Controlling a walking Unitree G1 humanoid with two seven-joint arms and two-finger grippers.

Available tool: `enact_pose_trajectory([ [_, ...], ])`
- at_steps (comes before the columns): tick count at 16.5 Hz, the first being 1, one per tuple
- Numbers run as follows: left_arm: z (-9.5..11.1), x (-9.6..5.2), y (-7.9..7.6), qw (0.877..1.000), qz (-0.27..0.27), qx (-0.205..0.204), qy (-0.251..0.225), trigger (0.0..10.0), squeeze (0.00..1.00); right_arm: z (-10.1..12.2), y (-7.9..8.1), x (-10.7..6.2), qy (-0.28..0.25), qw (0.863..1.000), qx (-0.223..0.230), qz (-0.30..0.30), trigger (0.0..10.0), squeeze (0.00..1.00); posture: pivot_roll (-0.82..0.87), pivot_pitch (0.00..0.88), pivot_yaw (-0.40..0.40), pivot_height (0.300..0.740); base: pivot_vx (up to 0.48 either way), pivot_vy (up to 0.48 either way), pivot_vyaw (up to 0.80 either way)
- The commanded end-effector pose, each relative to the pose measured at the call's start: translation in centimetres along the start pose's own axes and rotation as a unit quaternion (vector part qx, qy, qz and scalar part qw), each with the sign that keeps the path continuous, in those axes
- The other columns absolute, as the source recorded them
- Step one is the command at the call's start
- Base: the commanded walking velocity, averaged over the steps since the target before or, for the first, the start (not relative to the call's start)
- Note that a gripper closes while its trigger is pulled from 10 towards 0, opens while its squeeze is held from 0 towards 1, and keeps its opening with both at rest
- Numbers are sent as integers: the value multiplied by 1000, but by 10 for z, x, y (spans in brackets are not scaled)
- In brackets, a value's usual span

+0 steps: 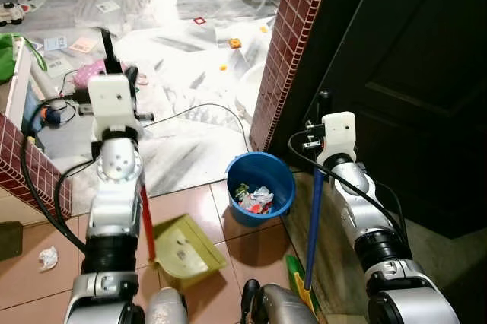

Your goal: Sweep floor

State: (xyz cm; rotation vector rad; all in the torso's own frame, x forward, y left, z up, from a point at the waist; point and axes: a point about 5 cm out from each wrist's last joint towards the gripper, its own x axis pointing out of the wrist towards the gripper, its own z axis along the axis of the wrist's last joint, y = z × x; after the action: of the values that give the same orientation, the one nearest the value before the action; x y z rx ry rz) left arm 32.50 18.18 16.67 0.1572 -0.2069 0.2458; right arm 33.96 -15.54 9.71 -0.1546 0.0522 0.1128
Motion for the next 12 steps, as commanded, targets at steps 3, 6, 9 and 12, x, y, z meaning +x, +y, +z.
enact_pose_trajectory([
  [3, 2, -11, -10, 1000, -23, 2, -19, 10000, 0, 19, 5, 4, -53, 998, -32, 30, 10000, 0, 18, 98, -101, 740, 0, 276, 0],
  [6, 1, -17, -15, 1000, -24, -6, -15, 10000, 0, 26, 13, 7, -67, 996, -26, 52, 10000, 0, 24, 97, -110, 740, 0, 352, 533],
  [9, 1, -20, -17, 999, -27, -9, -14, 10000, 0, 27, 15, 8, -71, 995, -28, 60, 10000, 0, 26, 96, -112, 740, 0, 355, 800],
  [12, 2, -21, -22, 999, -33, -14, -13, 10000, 0, 29, 16, 8, -76, 995, -21, 62, 10000, 0, 12, 91, -103, 740, 0, 354, 800],
])
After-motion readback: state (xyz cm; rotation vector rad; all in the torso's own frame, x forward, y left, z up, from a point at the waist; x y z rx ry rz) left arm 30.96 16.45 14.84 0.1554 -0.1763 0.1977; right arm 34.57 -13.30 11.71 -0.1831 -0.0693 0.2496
